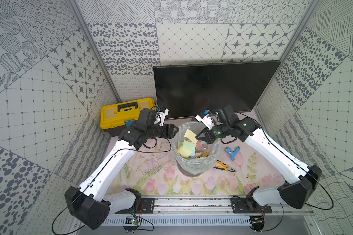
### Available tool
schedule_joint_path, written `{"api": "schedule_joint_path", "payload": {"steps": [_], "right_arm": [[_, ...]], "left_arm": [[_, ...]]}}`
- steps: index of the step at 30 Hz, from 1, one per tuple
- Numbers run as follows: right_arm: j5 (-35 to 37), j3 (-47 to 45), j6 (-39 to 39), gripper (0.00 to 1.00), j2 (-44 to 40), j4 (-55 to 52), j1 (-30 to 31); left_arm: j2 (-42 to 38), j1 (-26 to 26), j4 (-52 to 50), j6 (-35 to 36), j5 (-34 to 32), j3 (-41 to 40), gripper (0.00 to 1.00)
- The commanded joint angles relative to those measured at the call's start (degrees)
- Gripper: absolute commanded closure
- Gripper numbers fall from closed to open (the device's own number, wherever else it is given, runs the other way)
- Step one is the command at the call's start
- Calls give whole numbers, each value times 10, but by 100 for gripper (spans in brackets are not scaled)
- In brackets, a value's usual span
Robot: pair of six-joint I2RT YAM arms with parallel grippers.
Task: Remove the sticky note from the monitor
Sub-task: Place the sticky note in the trash bin.
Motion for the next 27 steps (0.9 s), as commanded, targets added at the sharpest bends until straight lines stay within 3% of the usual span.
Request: {"api": "schedule_joint_path", "payload": {"steps": [1,4,6,10,16,23,27], "right_arm": [[19,36,-47,100,33,-61,23],[32,49,-57,100,52,-78,29],[43,55,-63,92,58,-85,31],[82,73,-78,60,65,-107,34],[122,103,-96,27,53,-125,34],[166,144,-112,7,31,-124,34],[220,156,-121,3,13,-104,32]], "left_arm": [[-1,0,-3,6,26,0,20],[0,1,2,6,24,0,20],[2,0,3,6,23,0,20],[2,0,2,11,15,0,20],[-4,0,4,15,-8,-3,17],[-34,0,51,-1,-67,-27,5],[-56,3,106,-13,-139,-54,1]]}}
